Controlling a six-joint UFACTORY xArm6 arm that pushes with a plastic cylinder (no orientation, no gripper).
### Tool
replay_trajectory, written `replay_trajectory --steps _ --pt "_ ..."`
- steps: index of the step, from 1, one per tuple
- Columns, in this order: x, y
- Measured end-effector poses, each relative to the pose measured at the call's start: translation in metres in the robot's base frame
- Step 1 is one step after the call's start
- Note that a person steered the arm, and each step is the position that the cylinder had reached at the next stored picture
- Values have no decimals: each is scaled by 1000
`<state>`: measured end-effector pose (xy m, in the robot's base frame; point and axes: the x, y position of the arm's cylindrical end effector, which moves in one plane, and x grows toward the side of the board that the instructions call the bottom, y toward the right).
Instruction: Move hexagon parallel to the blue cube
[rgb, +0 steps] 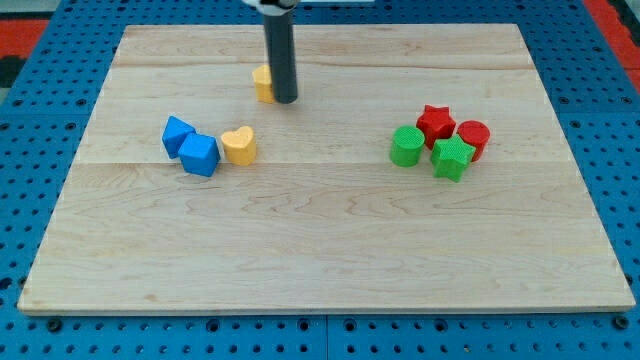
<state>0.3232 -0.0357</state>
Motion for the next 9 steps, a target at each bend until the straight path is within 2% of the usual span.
replay_trajectory --steps 1,2,3,6,7,8,9 --pt "-34 26" --pt "-22 -21" --pt "7 -59" --pt "6 -55" --pt "-8 -60" --pt "-25 -85" --pt "-36 -155"
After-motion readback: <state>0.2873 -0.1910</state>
